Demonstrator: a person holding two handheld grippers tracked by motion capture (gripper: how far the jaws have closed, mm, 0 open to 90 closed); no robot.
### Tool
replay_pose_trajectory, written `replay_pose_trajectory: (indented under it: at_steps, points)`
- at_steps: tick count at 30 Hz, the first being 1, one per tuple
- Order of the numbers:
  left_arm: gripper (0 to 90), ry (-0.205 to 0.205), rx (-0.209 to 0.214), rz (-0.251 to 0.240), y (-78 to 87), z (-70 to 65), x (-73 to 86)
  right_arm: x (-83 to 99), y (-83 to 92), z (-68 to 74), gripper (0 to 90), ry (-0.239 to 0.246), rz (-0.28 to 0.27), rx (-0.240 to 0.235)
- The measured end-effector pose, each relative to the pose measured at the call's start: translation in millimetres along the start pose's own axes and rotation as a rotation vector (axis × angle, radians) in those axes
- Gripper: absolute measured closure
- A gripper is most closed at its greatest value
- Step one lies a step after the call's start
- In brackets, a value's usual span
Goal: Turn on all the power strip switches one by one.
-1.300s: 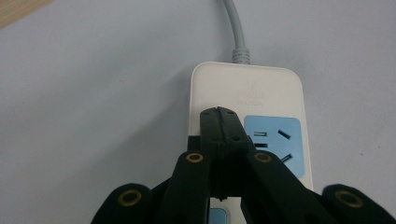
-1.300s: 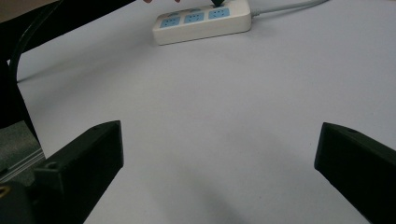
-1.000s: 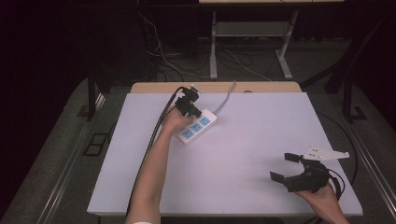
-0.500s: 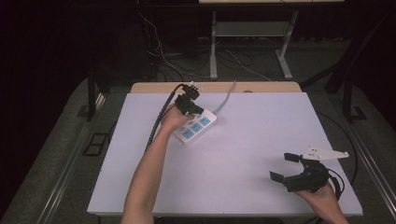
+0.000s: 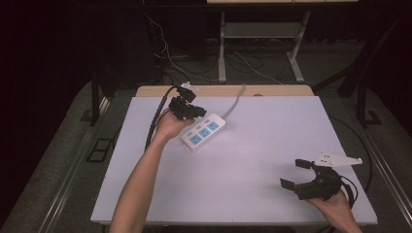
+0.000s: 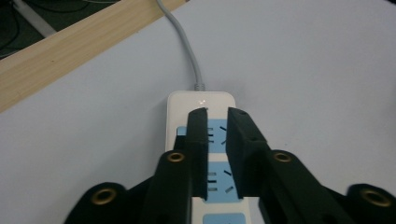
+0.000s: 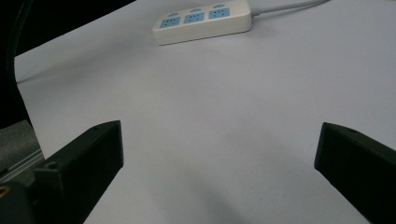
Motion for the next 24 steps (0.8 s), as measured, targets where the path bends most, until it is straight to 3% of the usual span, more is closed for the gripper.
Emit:
replay_pose_trajectory:
  at_steps: [6,9,12,16,24]
  points:
    - [29.2,0.032,0.025,-0.027,20.6,-7.9,7.5,-0.3,-0.3,0.5,1.3,-0.002,-0.002,-0.002]
    - [11.3,0.041,0.038,-0.040,29.8,-13.9,14.9,-0.5,-0.2,0.6,1.3,-0.001,-0.004,-0.004]
    - [0.1,0.056,0.033,-0.024,35.8,-16.3,25.7,-0.6,-0.1,1.3,1.3,-0.001,-0.005,-0.005]
    - [0.0,0.080,0.021,-0.064,48.0,-20.3,36.4,-0.9,-0.1,2.0,1.3,0.000,-0.006,-0.007]
    - [0.0,0.049,-0.021,-0.121,69.9,-38.5,53.3,-1.0,-0.5,1.6,1.3,-0.004,-0.006,-0.006]
Point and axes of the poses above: each handheld gripper's, and its own axes: y roughly backward along the jaws, x roughly out of its underside, z roughly to its left, the point moved 9 cm from there along -y, roughly forward along the jaws, and after that the axes turned 5 degrees about -y, right-handed, at the moved point
